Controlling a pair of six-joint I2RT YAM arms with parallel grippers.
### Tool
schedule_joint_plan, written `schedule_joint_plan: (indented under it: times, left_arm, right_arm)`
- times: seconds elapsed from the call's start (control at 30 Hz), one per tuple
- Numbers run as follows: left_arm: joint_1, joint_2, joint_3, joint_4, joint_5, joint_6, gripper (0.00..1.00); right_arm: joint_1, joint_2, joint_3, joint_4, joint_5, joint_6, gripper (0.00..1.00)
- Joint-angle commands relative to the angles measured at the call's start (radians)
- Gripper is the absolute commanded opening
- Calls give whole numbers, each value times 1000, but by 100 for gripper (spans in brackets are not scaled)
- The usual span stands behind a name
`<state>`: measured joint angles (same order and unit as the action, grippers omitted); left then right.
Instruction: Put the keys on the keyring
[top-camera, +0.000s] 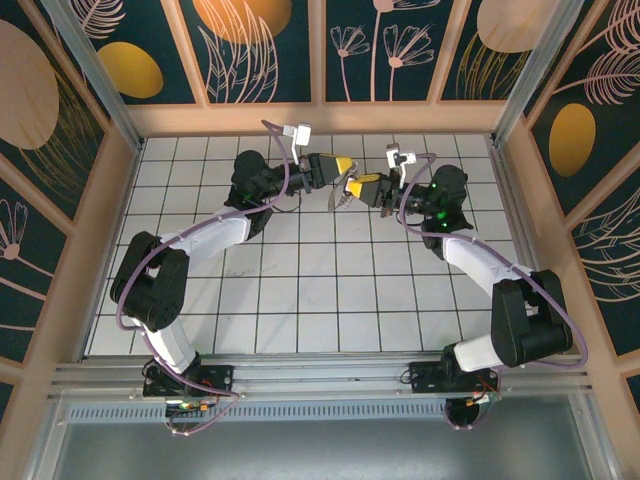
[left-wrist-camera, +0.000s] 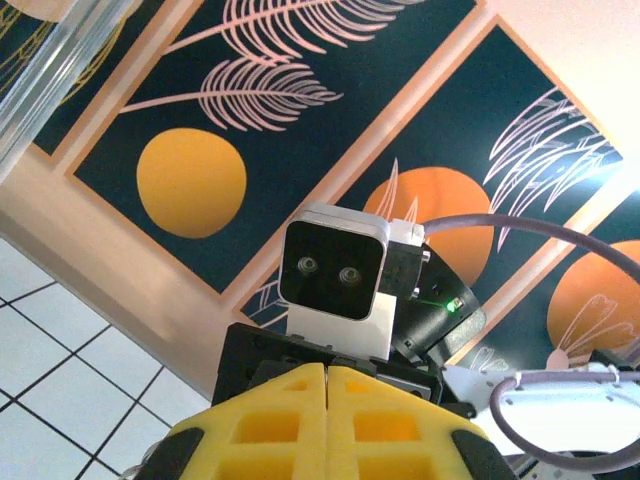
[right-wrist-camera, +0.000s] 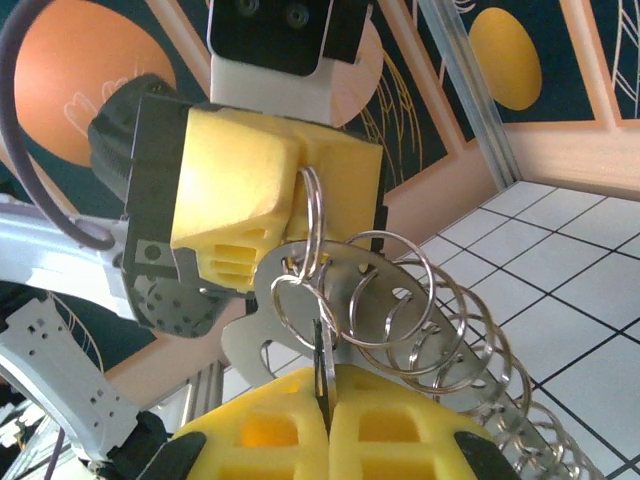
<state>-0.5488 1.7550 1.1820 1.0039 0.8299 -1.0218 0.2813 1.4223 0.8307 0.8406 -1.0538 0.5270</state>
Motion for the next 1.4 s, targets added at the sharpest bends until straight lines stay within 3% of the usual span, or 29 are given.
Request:
schedule_joint_plan:
  times: [0.0,0.3,0.67,1.0,1.17,1.37]
  left_arm:
    - [-19,-35,-30,134,-51,-63,0]
    - [-29,-22,-105,275,-167,-170,0]
    - [-30,-3,-102,295,-171,-186,0]
    - [-32,2,-99,294,-172,-190,0]
    - [-33,3,-97,288,-183,-189,0]
    - [-33,9,-94,286,-189,-188,0]
  right_arm:
    - [-7,8,-18,87,55,43,0]
    - [10,53,-11,152,96,125,0]
    - [67,73,68,-69,11,-22,0]
    - [46,66,59,-50,46,3,0]
    - [20,27,10,-32,72,19,29]
    - [-34,-68,-87,13,91,55,37]
